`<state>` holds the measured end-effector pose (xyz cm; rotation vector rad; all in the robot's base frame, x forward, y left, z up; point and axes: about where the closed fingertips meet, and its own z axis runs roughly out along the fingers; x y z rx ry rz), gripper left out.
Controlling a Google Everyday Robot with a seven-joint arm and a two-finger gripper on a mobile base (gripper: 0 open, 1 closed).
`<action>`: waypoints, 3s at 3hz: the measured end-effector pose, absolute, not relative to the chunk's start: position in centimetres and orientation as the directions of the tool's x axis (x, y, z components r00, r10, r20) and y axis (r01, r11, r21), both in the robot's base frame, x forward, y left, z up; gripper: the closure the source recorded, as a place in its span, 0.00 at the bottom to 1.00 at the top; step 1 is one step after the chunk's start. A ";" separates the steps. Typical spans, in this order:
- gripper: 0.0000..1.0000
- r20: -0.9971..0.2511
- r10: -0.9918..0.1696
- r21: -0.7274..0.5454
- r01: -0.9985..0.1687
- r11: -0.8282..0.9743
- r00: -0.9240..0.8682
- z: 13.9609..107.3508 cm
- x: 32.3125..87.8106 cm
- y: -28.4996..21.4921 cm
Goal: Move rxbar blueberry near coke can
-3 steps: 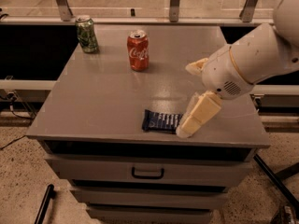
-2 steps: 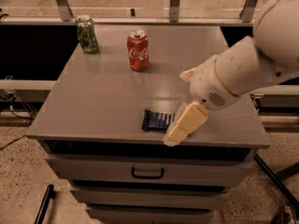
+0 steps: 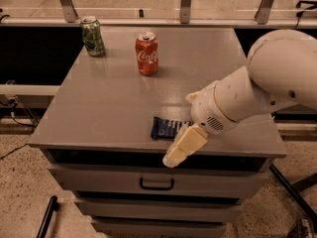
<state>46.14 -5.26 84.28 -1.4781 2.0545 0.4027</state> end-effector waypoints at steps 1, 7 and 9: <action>0.00 -0.604 -0.767 -0.088 -0.937 0.337 -0.218 84.3 46.2 -5.4; 0.00 -0.586 -0.802 -0.132 -0.962 0.237 -0.117 84.8 46.6 -7.3; 0.17 -0.589 -0.799 -0.101 -0.970 0.219 -0.119 82.8 47.1 -7.6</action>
Offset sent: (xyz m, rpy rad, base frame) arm 0.0067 -0.0104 0.0052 -0.0308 -0.0387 0.0554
